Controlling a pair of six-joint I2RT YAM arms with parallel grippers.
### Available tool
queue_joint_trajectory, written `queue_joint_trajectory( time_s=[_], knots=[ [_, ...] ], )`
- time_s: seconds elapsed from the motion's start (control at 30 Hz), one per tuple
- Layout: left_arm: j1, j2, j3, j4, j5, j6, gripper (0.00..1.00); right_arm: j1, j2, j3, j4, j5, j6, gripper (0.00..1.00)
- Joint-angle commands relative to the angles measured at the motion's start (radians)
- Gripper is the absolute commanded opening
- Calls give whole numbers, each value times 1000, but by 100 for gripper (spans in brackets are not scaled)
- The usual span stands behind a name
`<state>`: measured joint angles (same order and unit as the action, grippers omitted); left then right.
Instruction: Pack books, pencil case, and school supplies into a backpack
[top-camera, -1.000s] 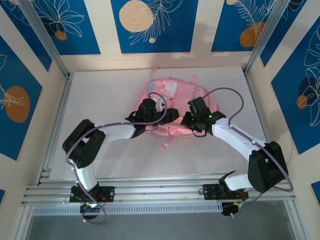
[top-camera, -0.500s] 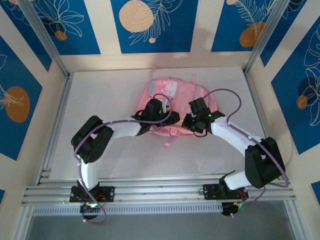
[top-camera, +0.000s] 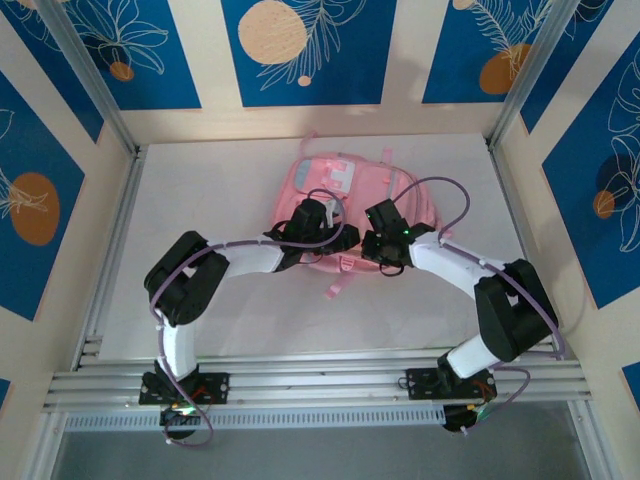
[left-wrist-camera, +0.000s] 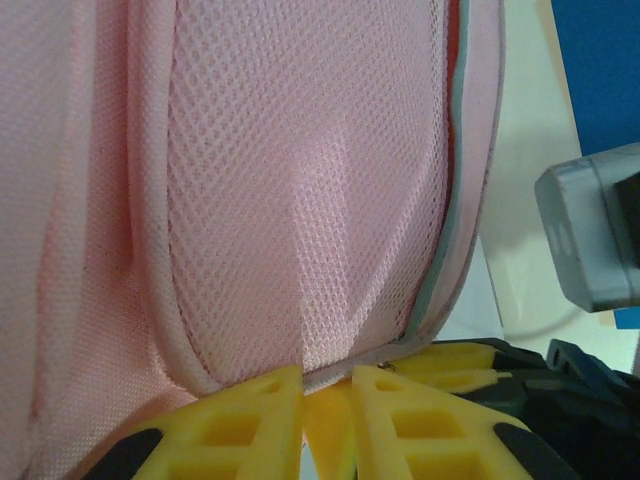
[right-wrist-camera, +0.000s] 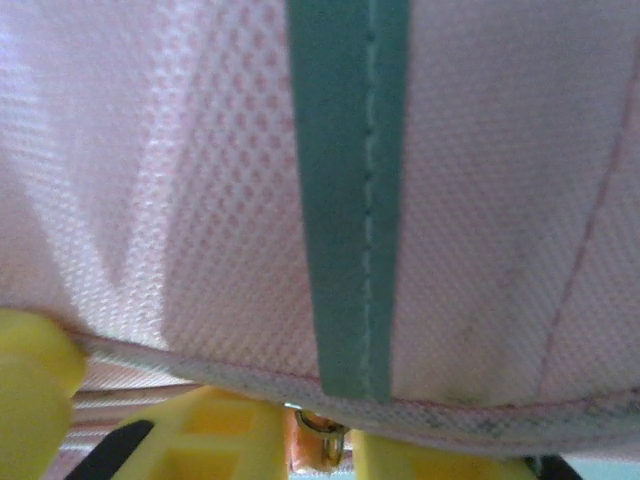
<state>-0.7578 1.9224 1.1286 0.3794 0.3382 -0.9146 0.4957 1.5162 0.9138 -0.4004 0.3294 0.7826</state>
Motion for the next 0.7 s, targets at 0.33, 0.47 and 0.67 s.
queue_joint_trajectory(
  time_s=[0.33, 0.47, 0.67],
  knots=[
    [5, -113, -72, -79, -76, 19, 52, -8, -76, 25, 8, -166, -57, 0],
    [4, -118, -74, -142, -108, 19, 54, 7, -88, 29, -5, -213, -60, 0],
    [8, -18, -7, -152, -136, 12, 55, 48, -79, 38, -4, -252, -71, 0]
  ],
)
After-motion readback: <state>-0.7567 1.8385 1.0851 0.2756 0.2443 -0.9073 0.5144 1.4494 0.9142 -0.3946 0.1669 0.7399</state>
